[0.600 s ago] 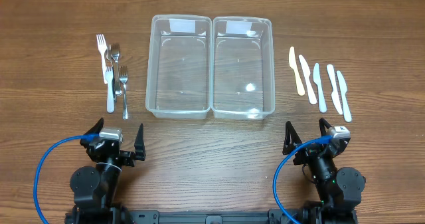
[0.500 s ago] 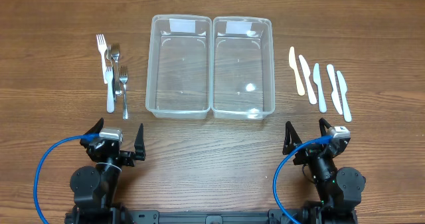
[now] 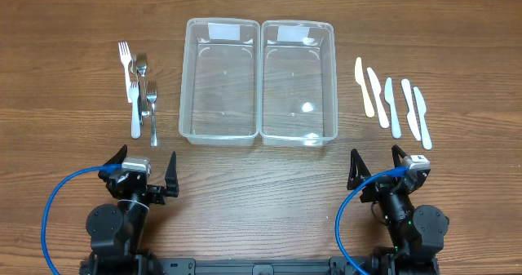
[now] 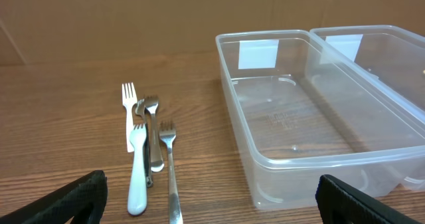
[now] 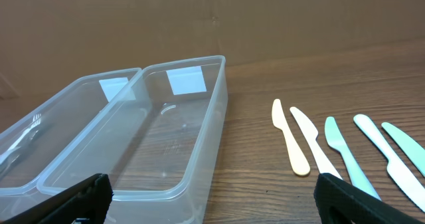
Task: Pack container
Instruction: 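Open both grippers and raise arms from rest toward the table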
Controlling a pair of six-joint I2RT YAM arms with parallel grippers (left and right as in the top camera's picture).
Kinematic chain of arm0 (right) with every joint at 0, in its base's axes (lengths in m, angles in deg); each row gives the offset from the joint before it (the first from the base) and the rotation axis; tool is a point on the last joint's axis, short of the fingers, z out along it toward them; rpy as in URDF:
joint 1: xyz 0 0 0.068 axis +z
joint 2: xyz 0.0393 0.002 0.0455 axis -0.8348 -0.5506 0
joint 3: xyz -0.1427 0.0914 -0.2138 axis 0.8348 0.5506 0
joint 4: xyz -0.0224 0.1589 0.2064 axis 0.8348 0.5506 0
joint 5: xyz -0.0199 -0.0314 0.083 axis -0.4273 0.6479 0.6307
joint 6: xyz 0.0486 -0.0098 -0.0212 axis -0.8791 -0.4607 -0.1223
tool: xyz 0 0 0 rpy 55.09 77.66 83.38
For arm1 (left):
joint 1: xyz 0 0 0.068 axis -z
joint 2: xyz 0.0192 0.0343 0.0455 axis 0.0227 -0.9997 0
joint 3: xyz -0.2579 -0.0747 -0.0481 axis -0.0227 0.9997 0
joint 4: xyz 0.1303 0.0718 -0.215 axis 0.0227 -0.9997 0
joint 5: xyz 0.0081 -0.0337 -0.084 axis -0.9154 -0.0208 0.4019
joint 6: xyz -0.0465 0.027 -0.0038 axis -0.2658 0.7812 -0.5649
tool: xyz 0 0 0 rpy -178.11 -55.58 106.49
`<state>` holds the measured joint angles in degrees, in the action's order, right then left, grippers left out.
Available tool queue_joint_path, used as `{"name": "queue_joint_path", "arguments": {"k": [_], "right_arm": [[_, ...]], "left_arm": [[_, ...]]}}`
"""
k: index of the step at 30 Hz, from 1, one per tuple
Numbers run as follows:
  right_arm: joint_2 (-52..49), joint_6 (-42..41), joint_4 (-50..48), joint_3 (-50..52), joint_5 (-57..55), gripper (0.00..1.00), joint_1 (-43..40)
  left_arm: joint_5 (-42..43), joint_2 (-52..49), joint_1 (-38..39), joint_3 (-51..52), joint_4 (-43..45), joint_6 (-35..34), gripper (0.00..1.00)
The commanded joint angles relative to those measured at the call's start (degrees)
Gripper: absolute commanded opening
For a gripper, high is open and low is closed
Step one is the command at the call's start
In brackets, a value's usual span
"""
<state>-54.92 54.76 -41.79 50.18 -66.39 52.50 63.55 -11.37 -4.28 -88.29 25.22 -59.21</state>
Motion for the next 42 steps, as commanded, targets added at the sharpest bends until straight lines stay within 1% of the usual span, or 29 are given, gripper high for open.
{"name": "queue_joint_path", "arguments": {"k": [1, 13, 15, 17, 20, 22, 24, 26, 27, 29, 32, 34, 36, 38, 42], "right_arm": [[0.61, 0.00, -0.33, 0.04, -0.57, 1.00, 0.02], [0.61, -0.02, -1.27, 0.04, 0.63, 1.00, 0.02], [0.61, -0.02, -1.66, 0.04, 4.48, 1.00, 0.02], [0.61, -0.02, -1.68, 0.04, 11.85, 1.00, 0.02], [0.61, -0.02, -2.29, 0.04, 17.59, 1.00, 0.02], [0.61, -0.02, -2.25, 0.04, 21.09, 1.00, 0.02], [0.61, -0.02, -2.19, 0.04, 24.26, 1.00, 0.02], [0.61, -0.81, -0.59, 0.04, 29.35, 1.00, 0.02], [0.61, -2.60, -0.39, 0.04, 30.91, 1.00, 0.02], [0.61, -6.23, -0.57, 0.02, 30.38, 1.00, 0.00], [0.61, -9.55, -3.13, -0.09, 29.46, 1.00, 0.00], [0.59, -12.90, -5.75, -0.57, 28.50, 1.00, 0.00], [0.31, -15.21, -7.45, -1.90, 27.34, 1.00, 0.00], [-0.81, -15.30, -7.28, -4.26, 26.29, 1.00, 0.00], [-7.13, -14.08, -5.05, -11.04, 23.69, 1.00, 0.00]], "left_arm": [[0.85, 0.55, 0.52, 0.57, 0.26, -0.79, 1.00], [0.85, 0.55, 0.52, 0.57, 0.26, -0.79, 1.00], [0.85, 0.55, 0.52, 0.57, 0.26, -0.79, 1.00], [0.85, 0.55, 0.52, 0.57, 0.26, -0.79, 1.00], [2.21, 0.55, 0.52, 0.57, 0.26, -1.11, 1.00], [2.84, 0.55, 0.52, 0.57, 0.33, -3.50, 1.00], [2.86, 0.55, 0.52, 0.57, 0.31, -4.28, 1.00], [5.44, 0.55, 0.52, 0.57, 1.11, -6.58, 1.00], [7.52, 0.55, 0.52, 0.57, 1.09, -7.85, 1.00], [10.80, 0.55, 0.52, 0.57, 1.84, -8.39, 1.00], [16.35, 0.55, 0.52, 0.50, 6.45, -13.05, 1.00], [17.64, 0.55, 0.52, 0.39, 9.27, -15.89, 1.00], [17.84, 0.55, 0.50, -0.44, 9.60, -17.18, 1.00], [17.81, 0.52, 0.50, -1.60, 9.33, -18.97, 1.00], [17.79, -0.83, 0.35, -4.48, 8.28, -21.49, 1.00]]}}
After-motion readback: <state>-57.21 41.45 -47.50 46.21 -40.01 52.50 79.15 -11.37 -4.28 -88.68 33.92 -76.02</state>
